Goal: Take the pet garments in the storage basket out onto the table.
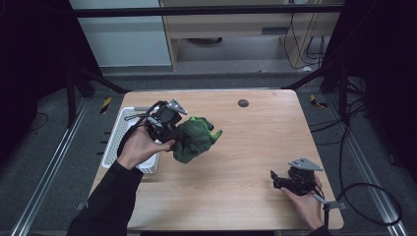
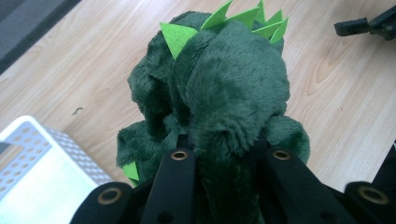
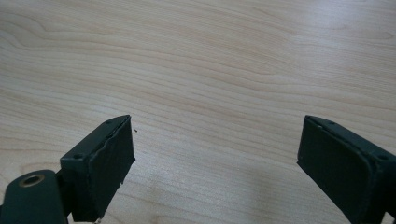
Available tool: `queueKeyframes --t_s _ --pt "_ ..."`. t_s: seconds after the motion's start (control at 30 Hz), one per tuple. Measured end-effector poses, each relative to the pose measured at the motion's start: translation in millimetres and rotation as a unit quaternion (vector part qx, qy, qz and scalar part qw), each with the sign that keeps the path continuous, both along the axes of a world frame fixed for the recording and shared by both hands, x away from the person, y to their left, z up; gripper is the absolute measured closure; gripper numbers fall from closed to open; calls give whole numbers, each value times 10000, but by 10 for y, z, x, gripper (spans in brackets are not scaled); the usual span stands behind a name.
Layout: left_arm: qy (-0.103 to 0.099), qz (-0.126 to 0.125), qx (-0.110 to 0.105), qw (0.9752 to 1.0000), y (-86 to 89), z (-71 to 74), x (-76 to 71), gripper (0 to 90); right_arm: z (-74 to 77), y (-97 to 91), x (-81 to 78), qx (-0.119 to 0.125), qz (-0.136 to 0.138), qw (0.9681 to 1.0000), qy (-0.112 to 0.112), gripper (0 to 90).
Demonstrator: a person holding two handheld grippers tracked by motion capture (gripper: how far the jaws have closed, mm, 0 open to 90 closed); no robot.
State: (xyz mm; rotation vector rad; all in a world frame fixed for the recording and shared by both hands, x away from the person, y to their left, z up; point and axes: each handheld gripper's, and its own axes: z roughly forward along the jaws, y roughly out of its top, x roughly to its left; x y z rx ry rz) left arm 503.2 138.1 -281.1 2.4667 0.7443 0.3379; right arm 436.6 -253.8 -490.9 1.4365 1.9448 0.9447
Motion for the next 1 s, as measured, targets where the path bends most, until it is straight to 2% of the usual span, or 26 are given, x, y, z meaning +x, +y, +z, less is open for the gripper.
queueKeyframes --t_s 0.1,0.33,0.57,0.63,1.0 --pt "81 -72 102 9999 -83 -76 24 795 -6 -9 4 -13 -18 10000 -6 108" --pt "109 -214 221 9995 -203 -157 46 794 -1 -14 -2 -16 -13 10000 -22 108" --pt "173 -420 252 9986 -309 -253 68 794 3 -16 -3 8 -26 10000 -20 106" --pt "186 -537 391 9976 -369 -299 65 794 5 -18 -3 20 -28 10000 -23 106" --pt "314 -818 442 9952 -573 -458 69 794 6 -16 -3 12 -27 10000 -35 106"
